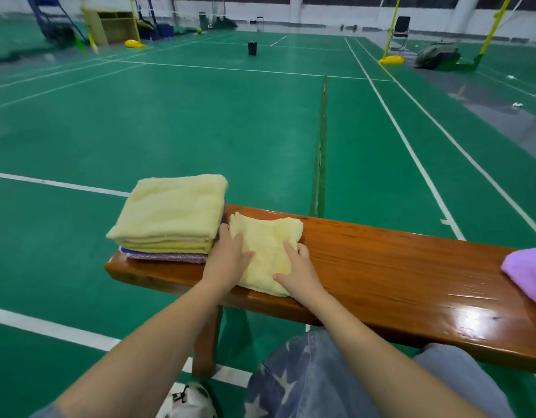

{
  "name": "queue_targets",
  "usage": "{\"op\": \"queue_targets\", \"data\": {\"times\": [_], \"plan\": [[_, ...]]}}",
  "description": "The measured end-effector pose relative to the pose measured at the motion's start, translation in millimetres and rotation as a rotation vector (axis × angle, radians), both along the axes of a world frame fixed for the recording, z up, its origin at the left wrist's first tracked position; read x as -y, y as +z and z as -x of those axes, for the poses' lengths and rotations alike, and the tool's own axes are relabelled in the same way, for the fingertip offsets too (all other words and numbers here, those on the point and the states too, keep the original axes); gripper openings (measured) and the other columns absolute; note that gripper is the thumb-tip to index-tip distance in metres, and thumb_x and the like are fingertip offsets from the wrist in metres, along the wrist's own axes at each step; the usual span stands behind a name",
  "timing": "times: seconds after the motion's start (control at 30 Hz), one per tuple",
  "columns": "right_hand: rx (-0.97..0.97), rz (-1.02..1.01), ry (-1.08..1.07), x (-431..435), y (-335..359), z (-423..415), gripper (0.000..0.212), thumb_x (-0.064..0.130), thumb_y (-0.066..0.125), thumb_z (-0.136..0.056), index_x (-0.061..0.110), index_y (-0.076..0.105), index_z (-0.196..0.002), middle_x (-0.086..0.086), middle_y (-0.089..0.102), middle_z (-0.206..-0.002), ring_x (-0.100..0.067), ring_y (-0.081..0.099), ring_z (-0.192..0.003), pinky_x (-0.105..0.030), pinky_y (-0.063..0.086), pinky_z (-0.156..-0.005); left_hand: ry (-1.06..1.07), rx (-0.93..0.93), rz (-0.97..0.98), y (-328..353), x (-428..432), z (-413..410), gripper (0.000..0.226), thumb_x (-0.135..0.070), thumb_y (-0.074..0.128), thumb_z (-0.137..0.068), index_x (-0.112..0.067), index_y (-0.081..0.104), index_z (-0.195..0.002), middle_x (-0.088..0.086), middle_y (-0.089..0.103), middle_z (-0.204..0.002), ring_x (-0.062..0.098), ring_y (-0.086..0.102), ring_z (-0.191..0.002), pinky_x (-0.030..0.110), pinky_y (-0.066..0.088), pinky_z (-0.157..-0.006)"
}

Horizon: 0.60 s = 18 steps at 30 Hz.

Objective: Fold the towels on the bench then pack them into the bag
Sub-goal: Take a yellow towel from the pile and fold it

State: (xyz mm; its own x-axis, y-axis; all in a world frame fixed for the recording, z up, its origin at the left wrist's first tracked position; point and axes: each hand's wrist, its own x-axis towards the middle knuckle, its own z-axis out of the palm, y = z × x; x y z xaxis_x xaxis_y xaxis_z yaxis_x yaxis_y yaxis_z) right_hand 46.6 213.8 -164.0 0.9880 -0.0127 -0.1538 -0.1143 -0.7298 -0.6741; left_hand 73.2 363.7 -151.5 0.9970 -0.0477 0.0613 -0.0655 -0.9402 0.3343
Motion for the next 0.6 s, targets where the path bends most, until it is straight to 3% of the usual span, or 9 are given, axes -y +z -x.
{"op": "queue_targets", "data": {"times": [0.07,0.17,0.23,0.3,0.4,0.5,0.6], "plan": [[0.008,-0.03,-0.034,-4.0,-3.8,-4.8,0.08,0.024,0.065,-0.088,0.022,0.015,-0.151,0.001,0.009,-0.156,-0.021,0.024,-0.14,-0.031,0.028,-0.112,-0.031,0.043,-0.205,-4.9,-2.4,-3.2,0.039,-0.04,0.045,-0.096,-0.011,0.055,-0.12,0.009,0.007,-0.156,0.024,0.038,-0.131,0.032,0.041,-0.102],[0.042,0.01,-0.07,-2.9,-5.9,-6.7,0.077,0.032,0.064,-0.088,0.024,0.018,-0.15,0.001,0.009,-0.156,-0.022,0.019,-0.141,-0.035,0.024,-0.114,-0.166,0.132,-0.339,-8.6,-2.1,-1.5,0.049,-0.046,0.03,-0.099,-0.014,0.058,-0.122,0.004,0.004,-0.159,0.023,0.007,-0.146,0.039,0.015,-0.117],[0.151,0.162,-0.053,1.9,-5.5,-2.8,0.072,0.042,0.061,-0.088,0.028,0.024,-0.147,0.002,0.01,-0.155,-0.021,0.015,-0.141,-0.037,0.021,-0.115,-0.3,0.125,-0.32,-10.6,-4.0,3.0,0.065,-0.057,0.012,-0.094,-0.021,0.045,-0.137,0.001,0.012,-0.158,0.021,0.008,-0.146,0.04,0.005,-0.118],[0.259,0.248,0.036,8.0,-7.0,1.5,0.063,0.049,0.056,-0.088,0.031,0.032,-0.144,0.005,0.016,-0.155,-0.017,0.013,-0.142,-0.037,0.016,-0.117,-0.359,0.018,-0.285,-17.2,-9.8,5.3,0.075,-0.068,0.001,-0.086,-0.031,0.025,-0.147,-0.004,0.01,-0.159,0.019,0.006,-0.146,0.04,0.005,-0.117],[0.21,0.205,0.116,14.9,-13.0,4.3,0.064,0.056,0.051,-0.088,0.029,0.033,-0.143,0.009,0.028,-0.152,-0.011,0.021,-0.142,-0.035,0.014,-0.117,-0.297,-0.137,-0.272,-29.4,-16.6,5.0,0.067,-0.069,0.012,-0.089,-0.039,0.005,-0.149,-0.009,-0.004,-0.159,0.016,-0.004,-0.146,0.042,0.006,-0.117],[0.162,0.146,0.099,19.7,-19.1,3.3,0.068,0.058,0.053,-0.086,0.03,0.032,-0.144,0.011,0.027,-0.153,-0.01,0.022,-0.141,-0.036,0.023,-0.115,-0.266,-0.17,-0.245,-28.9,-14.0,4.6,0.068,-0.069,0.019,-0.089,-0.039,0.005,-0.149,-0.011,-0.006,-0.158,0.015,-0.006,-0.146,0.047,0.007,-0.116],[0.141,0.121,0.113,22.0,-18.5,4.8,0.068,0.056,0.053,-0.087,0.028,0.03,-0.144,0.01,0.025,-0.154,-0.011,0.021,-0.142,-0.037,0.024,-0.115,-0.251,-0.225,-0.23,-19.7,-10.1,3.9,0.069,-0.067,0.025,-0.09,-0.038,0.008,-0.149,-0.01,-0.004,-0.159,0.016,-0.004,-0.146,0.048,0.005,-0.116]]}}
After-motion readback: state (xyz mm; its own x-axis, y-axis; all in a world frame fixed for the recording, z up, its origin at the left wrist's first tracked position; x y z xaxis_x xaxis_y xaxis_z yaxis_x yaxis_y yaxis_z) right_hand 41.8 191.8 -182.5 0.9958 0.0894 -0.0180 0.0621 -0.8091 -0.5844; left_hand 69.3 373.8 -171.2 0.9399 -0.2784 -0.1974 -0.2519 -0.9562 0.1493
